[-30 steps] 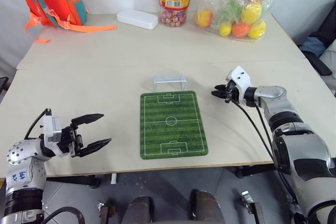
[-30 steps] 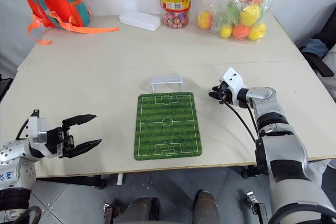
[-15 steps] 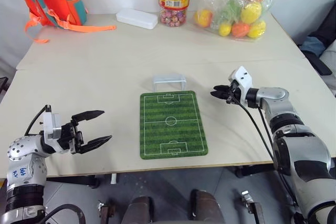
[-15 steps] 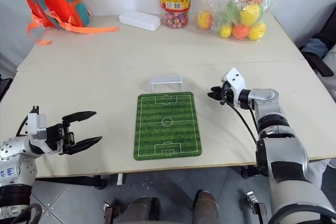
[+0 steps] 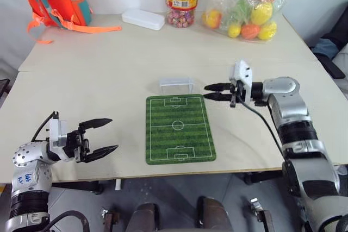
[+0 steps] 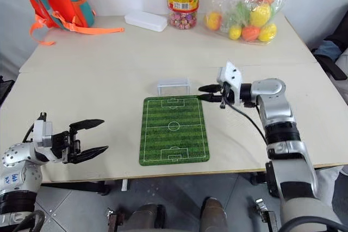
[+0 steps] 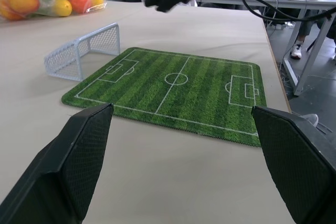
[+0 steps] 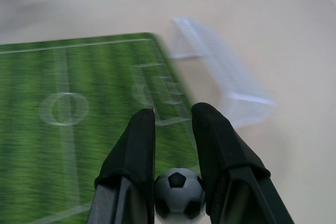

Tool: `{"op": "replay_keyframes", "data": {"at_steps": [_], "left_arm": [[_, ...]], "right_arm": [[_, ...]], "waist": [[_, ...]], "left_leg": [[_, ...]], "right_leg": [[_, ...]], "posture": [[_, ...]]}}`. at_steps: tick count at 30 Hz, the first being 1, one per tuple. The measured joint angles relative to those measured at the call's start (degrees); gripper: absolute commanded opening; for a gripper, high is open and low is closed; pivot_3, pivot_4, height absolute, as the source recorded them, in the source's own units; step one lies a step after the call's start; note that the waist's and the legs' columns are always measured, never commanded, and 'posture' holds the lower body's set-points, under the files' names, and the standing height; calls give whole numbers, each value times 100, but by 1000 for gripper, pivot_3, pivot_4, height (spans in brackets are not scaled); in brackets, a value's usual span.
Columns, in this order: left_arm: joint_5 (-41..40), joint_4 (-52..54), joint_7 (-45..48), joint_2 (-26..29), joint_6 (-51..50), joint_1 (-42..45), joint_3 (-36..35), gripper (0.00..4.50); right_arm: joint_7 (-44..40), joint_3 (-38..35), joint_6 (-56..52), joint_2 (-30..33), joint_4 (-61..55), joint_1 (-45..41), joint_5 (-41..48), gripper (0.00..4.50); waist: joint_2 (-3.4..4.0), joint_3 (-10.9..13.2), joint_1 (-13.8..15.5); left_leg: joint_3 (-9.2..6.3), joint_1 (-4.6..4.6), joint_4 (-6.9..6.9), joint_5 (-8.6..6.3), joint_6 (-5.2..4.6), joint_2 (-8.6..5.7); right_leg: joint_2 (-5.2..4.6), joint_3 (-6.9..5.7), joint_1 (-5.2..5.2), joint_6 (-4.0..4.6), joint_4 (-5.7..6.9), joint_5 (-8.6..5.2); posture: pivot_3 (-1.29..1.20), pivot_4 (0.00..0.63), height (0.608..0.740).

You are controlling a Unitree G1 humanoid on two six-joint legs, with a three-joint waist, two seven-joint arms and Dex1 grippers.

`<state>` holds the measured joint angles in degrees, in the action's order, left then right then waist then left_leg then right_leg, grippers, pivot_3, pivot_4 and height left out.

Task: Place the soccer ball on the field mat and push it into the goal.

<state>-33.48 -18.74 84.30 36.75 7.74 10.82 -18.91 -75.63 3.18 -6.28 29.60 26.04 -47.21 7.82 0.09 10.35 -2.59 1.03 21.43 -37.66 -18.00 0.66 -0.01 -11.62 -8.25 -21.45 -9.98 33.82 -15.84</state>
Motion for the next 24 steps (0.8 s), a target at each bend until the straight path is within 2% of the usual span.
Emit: {"op": "replay_keyframes", "data": {"at_steps": [4,11,16,24], "left_arm": [[3,-10,32,-2,40,31,39,4500],[4,-6,136,1,53,-73,88,4500],[4,4,160,3,57,-256,90,4500],[3,235,158,3,57,-467,91,4500]], "right_arm": [[162,232,-813,-93,-1466,521,285,776],[451,748,-1657,-151,-2900,1257,542,776],[641,996,-2035,-200,-3459,1605,747,776],[914,1380,-2043,-400,-3456,1898,736,776]], "waist": [[0,0,55],[0,0,98],[-1,-1,99],[-2,-1,98]], "left_leg": [[2,0,-2,-1,1,0],[3,0,-3,-4,1,0],[4,-1,-5,-5,-1,0],[6,-1,-5,-6,-1,1]], "right_leg": [[1,2,-2,0,2,0],[1,3,-4,0,3,0],[2,6,-4,0,4,0],[2,8,-5,0,4,0]], "posture": [[0,150,740],[0,150,740],[0,150,740],[0,150,740]]}}
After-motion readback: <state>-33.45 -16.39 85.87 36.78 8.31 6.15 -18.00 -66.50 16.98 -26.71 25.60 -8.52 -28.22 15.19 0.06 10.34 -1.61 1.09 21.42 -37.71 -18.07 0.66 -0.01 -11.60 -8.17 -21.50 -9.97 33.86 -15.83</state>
